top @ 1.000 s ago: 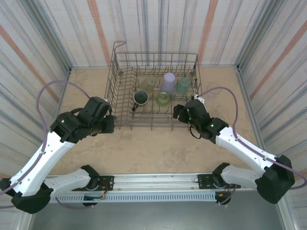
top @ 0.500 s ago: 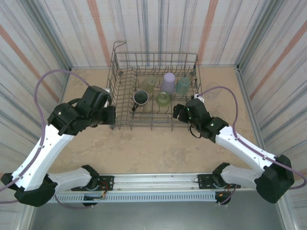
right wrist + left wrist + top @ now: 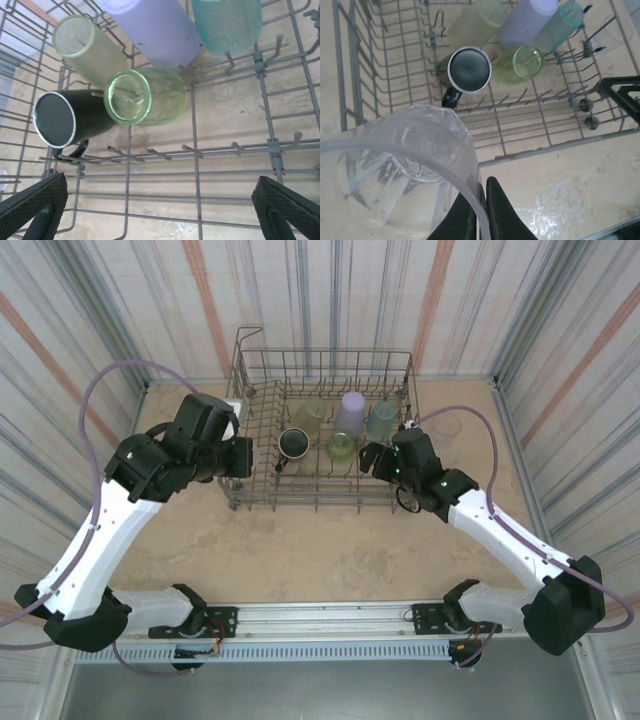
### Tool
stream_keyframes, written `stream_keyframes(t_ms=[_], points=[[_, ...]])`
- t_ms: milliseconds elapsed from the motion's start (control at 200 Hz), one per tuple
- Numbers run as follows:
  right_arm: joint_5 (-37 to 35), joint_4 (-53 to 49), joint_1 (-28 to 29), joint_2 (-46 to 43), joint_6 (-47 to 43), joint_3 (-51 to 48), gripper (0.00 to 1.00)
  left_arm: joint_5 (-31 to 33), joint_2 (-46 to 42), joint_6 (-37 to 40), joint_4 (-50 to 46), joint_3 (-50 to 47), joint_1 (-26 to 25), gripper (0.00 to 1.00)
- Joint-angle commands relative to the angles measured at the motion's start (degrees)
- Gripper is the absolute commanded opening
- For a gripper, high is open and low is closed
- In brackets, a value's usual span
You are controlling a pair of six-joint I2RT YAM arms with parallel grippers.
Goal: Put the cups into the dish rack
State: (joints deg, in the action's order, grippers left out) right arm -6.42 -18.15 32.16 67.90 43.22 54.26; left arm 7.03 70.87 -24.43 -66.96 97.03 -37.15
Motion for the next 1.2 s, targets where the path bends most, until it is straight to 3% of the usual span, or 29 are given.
stream_keyframes(t_ms=[0,321,596,756,927,1057,1192], points=[[7.1,2.1,-1.5,2.2,-2.3,2.9,0.99,-3.4,0.8,3.4,6.0,2.3,2.1,0.00],[20.1,9.8,-4.4,10.3,-4.0,9.8,0.99,-16.3,4.7,1.7,16.6,0.1,12.4,0.00],[34.2,25.7,-7.7,17.9,0.1,11.3,0.99,-30.2,9.1,-3.2,26.2,-2.8,19.8,0.00],[42.1,35.4,-8.9,23.4,5.1,12.6,0.99,-38.8,11.6,-9.1,34.0,-5.5,23.8,0.00],[45.9,46.3,-9.0,27.7,11.7,12.8,0.99,-50.1,12.9,-21.3,48.6,-11.9,28.5,0.00],[46.7,49.6,-8.1,29.5,13.4,13.6,0.99,-52.9,13.7,-24.8,52.4,-13.4,30.0,0.00],[47.0,50.8,-6.9,31.0,13.7,14.6,0.99,-57.2,14.2,-32.1,62.7,-17.4,31.0,0.00]])
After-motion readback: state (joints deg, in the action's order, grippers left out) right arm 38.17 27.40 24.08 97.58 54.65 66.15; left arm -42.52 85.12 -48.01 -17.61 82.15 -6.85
